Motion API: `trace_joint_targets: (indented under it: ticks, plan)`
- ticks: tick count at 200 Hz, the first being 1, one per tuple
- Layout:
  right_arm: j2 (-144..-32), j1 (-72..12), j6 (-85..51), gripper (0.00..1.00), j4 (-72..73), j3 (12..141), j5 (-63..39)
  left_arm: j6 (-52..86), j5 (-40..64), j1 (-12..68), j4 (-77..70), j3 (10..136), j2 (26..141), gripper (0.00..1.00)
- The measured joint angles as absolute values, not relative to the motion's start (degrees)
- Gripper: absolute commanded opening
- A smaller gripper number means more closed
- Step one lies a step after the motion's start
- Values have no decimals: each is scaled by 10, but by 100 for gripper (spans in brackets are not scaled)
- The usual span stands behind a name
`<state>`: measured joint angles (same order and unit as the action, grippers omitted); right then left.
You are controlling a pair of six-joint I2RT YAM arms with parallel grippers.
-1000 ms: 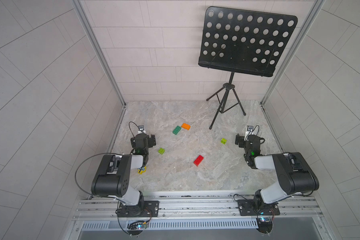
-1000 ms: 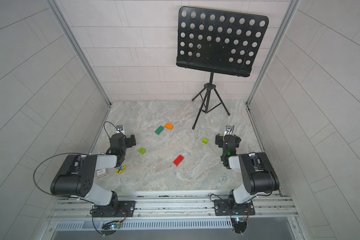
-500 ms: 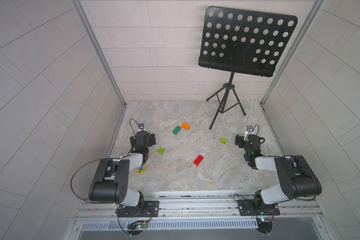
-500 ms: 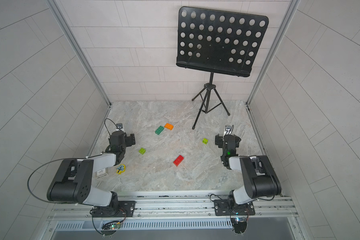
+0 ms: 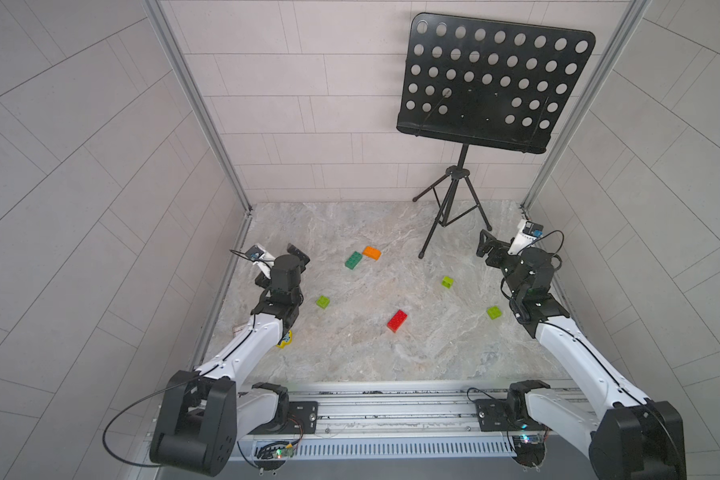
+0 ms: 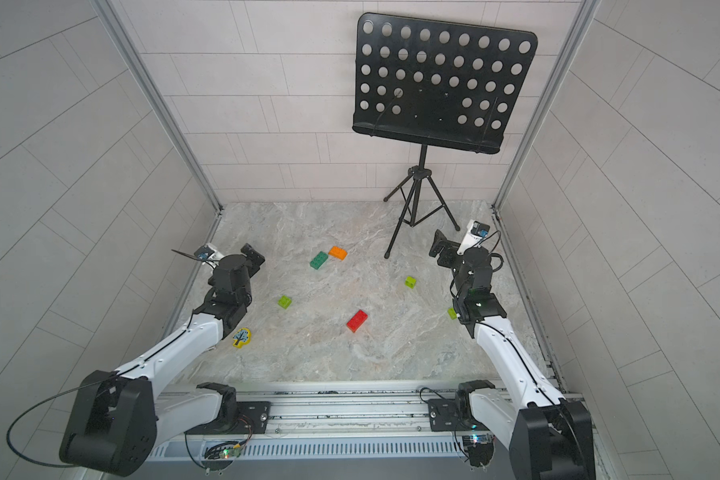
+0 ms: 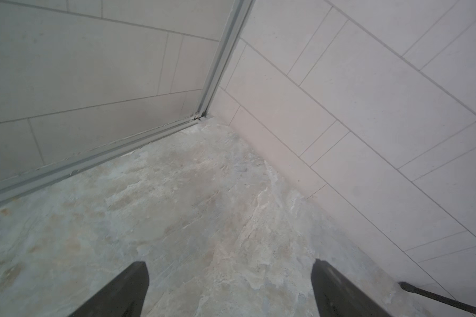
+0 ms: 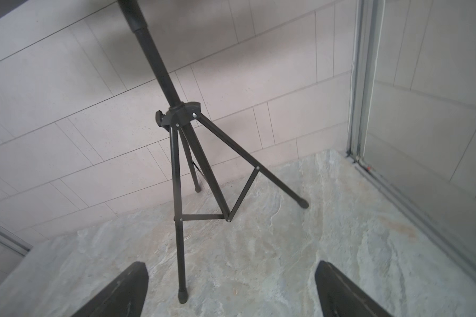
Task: Assemble an ice cream with lego
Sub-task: Move the lego brick at the center of the board.
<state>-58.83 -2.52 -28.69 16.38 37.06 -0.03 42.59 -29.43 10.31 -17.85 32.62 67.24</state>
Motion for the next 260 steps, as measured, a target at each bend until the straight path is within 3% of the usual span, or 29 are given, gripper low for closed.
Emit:
trace_joint_targets:
  ticks: [24, 61, 75, 95, 116, 161, 206, 260]
  plan:
    - [-618, -2, -336, 99, 121, 374, -38, 451, -285, 106, -120, 358, 692, 100]
    - [-716, -19, -342, 82, -36, 490, -77, 440, -234, 193, -55, 430, 725, 100]
    - [-766, -38, -334, 76, -108, 559, -81, 423, -218, 251, 15, 503, 760, 100]
    - [-815, -78, -321, 75, -189, 612, -87, 404, -193, 315, 121, 614, 808, 100]
    - [-854, -160, -304, 73, -269, 637, -52, 412, -162, 342, 210, 656, 812, 100]
    - [-894, -296, -278, 70, -349, 650, -17, 464, -121, 297, 353, 606, 777, 100]
    - [-868, -356, -252, 73, -287, 605, 19, 541, -44, 124, 387, 525, 773, 92]
    - [-844, -354, -248, 74, -234, 546, 79, 588, 27, 124, 364, 517, 868, 88]
